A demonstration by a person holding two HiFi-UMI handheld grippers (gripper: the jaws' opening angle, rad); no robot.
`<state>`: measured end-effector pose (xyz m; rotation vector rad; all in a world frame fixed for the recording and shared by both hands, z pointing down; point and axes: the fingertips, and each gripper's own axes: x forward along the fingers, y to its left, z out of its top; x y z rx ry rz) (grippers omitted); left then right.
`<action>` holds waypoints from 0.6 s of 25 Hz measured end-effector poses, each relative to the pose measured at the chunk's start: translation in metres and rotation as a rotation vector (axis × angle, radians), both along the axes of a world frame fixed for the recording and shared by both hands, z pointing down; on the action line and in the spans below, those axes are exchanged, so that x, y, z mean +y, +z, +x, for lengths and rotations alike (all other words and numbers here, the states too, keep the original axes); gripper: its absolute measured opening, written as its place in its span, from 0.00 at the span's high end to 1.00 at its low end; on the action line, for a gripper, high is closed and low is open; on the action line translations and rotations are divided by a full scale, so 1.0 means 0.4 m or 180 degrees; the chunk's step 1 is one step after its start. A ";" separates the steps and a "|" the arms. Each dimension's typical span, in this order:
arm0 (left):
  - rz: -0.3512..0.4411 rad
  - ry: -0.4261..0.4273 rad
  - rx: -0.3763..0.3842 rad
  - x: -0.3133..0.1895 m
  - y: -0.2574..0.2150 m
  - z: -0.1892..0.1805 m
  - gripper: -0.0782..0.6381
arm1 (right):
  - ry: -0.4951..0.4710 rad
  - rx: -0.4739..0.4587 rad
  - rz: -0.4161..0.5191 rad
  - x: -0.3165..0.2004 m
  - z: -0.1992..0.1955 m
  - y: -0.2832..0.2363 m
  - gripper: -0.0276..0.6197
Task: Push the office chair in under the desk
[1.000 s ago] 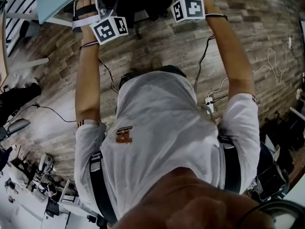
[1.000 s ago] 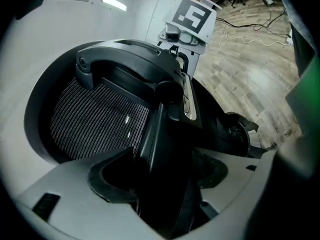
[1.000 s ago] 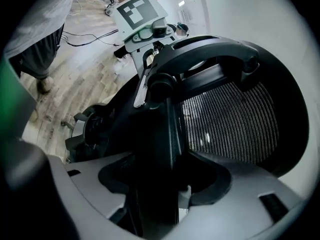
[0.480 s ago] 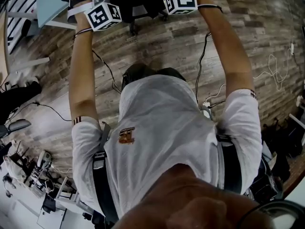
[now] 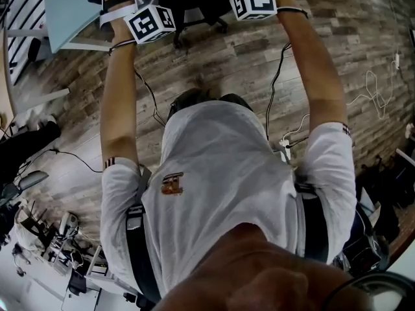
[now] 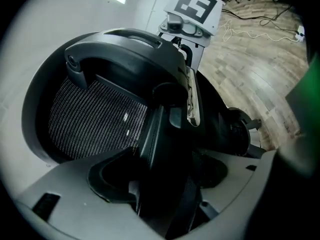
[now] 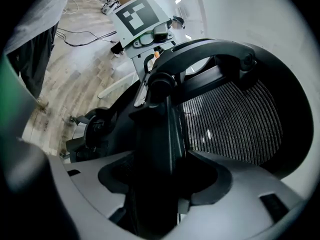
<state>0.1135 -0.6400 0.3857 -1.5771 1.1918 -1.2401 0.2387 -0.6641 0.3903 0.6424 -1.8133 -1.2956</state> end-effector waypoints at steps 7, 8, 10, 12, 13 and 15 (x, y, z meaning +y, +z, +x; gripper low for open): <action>0.0044 0.0117 0.0091 -0.068 -0.005 0.015 0.41 | 0.0146 0.0009 0.0055 -0.079 0.009 -0.003 0.55; 0.0037 0.0138 0.0101 -0.077 -0.006 0.019 0.41 | 0.0167 0.0018 0.0051 -0.091 0.012 -0.003 0.55; 0.0032 0.0176 0.0117 -0.096 -0.007 0.023 0.41 | 0.0203 0.0046 0.0051 -0.112 0.015 -0.001 0.55; 0.0042 0.0220 0.0133 -0.115 -0.007 0.032 0.41 | 0.0244 0.0046 0.0060 -0.135 0.022 0.000 0.55; 0.0053 0.0254 0.0141 -0.122 -0.008 0.041 0.41 | 0.0271 0.0044 0.0068 -0.147 0.030 0.000 0.55; 0.0060 0.0320 0.0152 -0.135 -0.011 0.066 0.41 | 0.0323 0.0069 0.0082 -0.173 0.052 -0.001 0.55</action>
